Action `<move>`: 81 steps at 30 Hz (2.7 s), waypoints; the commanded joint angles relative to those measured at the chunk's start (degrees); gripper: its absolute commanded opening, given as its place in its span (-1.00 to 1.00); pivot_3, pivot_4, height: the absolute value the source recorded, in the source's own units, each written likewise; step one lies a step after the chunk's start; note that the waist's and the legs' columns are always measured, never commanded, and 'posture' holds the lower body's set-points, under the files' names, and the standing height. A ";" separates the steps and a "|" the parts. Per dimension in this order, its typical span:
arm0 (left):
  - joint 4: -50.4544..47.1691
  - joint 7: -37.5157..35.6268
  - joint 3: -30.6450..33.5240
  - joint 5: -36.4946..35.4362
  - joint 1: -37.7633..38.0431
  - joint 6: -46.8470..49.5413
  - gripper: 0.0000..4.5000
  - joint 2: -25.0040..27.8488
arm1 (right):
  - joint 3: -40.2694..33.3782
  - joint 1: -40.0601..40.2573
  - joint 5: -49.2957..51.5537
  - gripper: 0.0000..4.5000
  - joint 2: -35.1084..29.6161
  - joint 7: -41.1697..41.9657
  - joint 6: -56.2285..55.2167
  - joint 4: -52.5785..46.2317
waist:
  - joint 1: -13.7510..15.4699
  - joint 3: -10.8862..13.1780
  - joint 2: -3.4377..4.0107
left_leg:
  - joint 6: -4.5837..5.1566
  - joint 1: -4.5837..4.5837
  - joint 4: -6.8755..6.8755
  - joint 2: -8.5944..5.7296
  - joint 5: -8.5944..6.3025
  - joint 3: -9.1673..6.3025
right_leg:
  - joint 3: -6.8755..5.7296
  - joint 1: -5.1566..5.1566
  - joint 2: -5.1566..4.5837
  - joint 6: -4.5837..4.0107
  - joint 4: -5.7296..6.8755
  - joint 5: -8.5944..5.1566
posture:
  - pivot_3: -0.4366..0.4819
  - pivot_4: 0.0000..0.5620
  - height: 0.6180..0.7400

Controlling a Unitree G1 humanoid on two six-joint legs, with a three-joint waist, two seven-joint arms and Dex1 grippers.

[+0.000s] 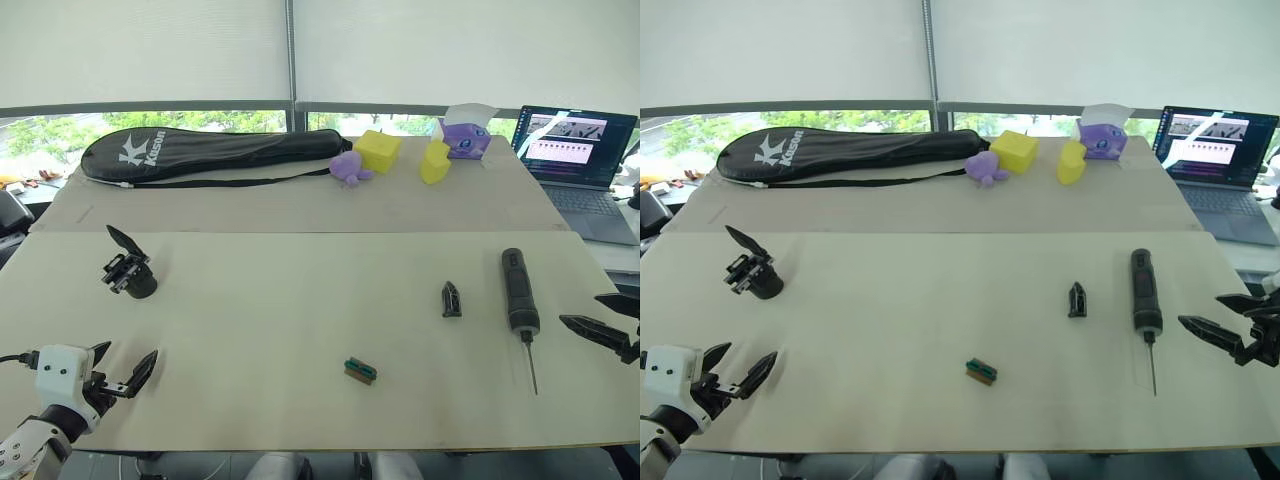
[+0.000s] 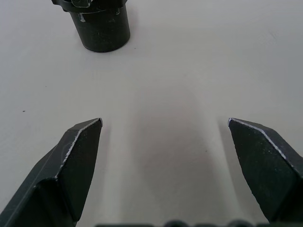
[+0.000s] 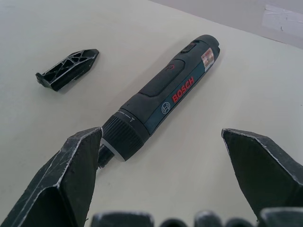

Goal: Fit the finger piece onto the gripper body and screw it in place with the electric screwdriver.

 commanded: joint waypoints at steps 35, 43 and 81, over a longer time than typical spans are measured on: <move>41.75 6.55 -8.96 9.27 -38.04 -13.56 1.00 4.22 | 18.35 -14.21 14.46 0.98 9.29 -9.39 13.01 -37.68 | 0.44 0.00 -0.13 | -0.30 0.01 0.08 -0.04 0.13 -0.07 | -0.22 -0.04 0.01 0.01 0.10 0.04 | -0.05 -0.47 1.00; 45.38 6.37 -10.59 10.50 -41.24 -16.38 0.64 3.85 | 17.55 -13.31 15.13 1.00 9.41 -10.60 13.31 -38.98 | 0.39 0.00 -0.13 | -0.31 -0.01 0.08 -0.04 0.16 -0.10 | -0.26 -0.05 0.01 0.01 0.10 0.04 | -0.05 -0.47 1.00; 18.46 -4.85 -28.53 8.34 -34.11 -2.89 0.96 -1.27 | 23.23 -12.05 13.56 1.00 12.04 -13.86 12.34 -43.17 | 0.27 0.28 -0.59 | -0.32 -0.01 0.10 -0.07 0.19 -0.15 | -0.19 -0.08 0.06 0.16 0.10 0.13 | -0.05 -0.47 1.00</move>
